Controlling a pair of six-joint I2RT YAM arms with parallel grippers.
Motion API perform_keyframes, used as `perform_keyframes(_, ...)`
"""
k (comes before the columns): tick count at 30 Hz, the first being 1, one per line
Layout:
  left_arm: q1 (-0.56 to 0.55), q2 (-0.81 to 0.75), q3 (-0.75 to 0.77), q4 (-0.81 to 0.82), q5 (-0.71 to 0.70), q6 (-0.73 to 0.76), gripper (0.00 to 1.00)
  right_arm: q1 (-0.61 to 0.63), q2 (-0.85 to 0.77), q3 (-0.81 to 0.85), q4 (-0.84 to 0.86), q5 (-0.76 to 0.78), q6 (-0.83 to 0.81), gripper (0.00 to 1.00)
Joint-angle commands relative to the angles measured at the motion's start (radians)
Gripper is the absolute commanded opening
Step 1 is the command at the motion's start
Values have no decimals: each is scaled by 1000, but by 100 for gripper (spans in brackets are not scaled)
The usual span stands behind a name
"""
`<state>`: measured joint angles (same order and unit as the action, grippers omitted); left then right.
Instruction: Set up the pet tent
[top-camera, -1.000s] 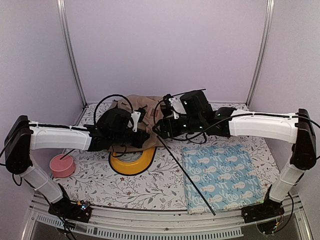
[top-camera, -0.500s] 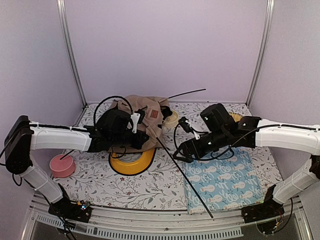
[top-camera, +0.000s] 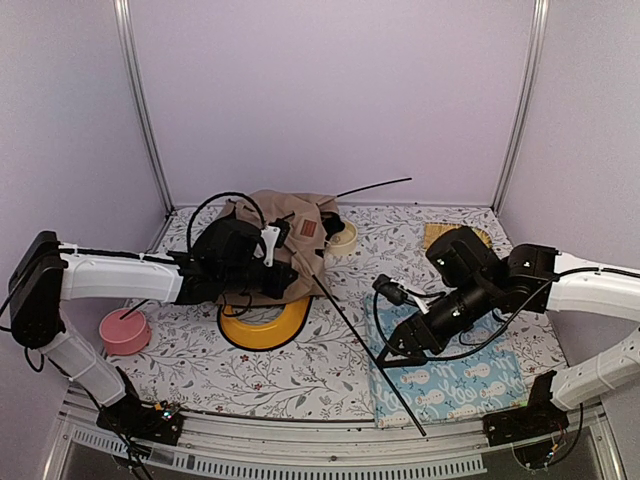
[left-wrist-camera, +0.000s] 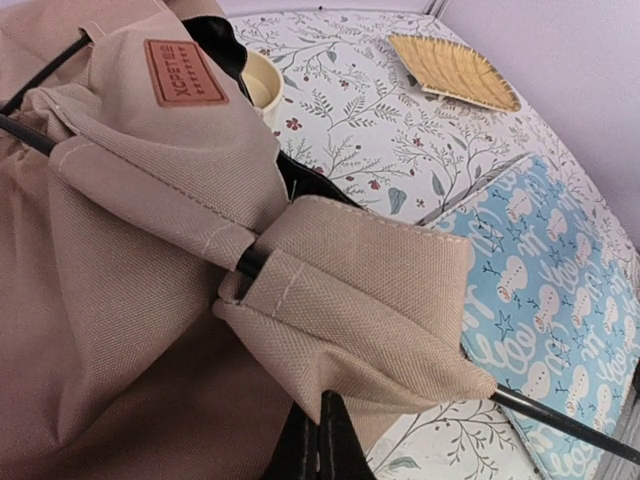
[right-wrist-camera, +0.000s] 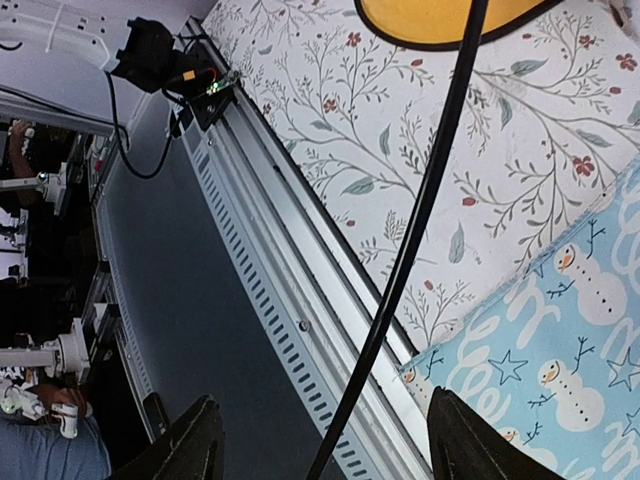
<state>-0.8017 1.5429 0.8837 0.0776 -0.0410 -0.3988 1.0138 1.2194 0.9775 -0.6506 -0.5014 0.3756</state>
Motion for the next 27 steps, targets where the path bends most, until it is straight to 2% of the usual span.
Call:
perform_keyframes(1, 18, -13, 3, 18, -7, -11, 0, 29, -41, -39, -77, -65, 28, 70)
perform_keyframes(13, 19, -15, 5, 8, -7, -17, 0, 61, -107, -133, -49, -130, 89, 64)
perform_keyframes(27, 23, -30, 8, -10, -17, -14, 0, 79, -106, -141, -68, -192, 95, 61)
